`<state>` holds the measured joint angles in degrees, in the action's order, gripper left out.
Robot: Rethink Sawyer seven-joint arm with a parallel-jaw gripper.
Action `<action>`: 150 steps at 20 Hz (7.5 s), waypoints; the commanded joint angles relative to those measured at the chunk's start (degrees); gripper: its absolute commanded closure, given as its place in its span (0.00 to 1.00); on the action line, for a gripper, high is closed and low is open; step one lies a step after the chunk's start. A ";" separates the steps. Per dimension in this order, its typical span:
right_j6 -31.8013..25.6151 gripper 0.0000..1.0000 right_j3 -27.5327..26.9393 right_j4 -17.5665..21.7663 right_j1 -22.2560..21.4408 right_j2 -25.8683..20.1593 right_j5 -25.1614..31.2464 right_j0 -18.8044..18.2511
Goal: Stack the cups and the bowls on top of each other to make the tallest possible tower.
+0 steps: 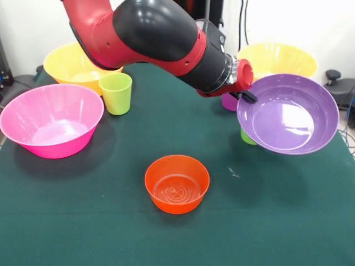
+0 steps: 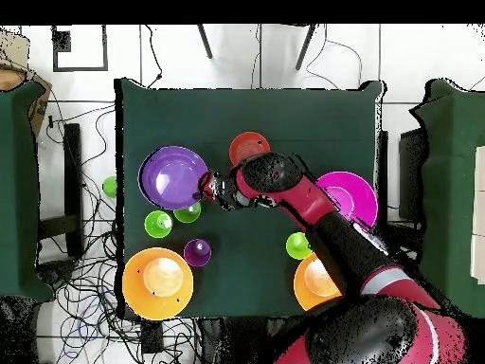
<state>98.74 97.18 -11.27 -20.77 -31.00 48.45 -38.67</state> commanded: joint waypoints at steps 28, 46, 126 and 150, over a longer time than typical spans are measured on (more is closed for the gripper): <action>-8.74 1.00 -14.93 21.75 -3.06 -4.52 2.55 -1.31; -11.94 1.00 -15.10 22.98 -1.53 -6.44 5.12 -4.38; -22.67 1.00 -26.70 31.77 10.38 -15.80 19.01 -13.08; -26.58 1.00 -31.86 34.95 10.80 -16.95 21.51 -12.27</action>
<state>94.35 70.72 19.74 -10.74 -46.95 63.16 -52.87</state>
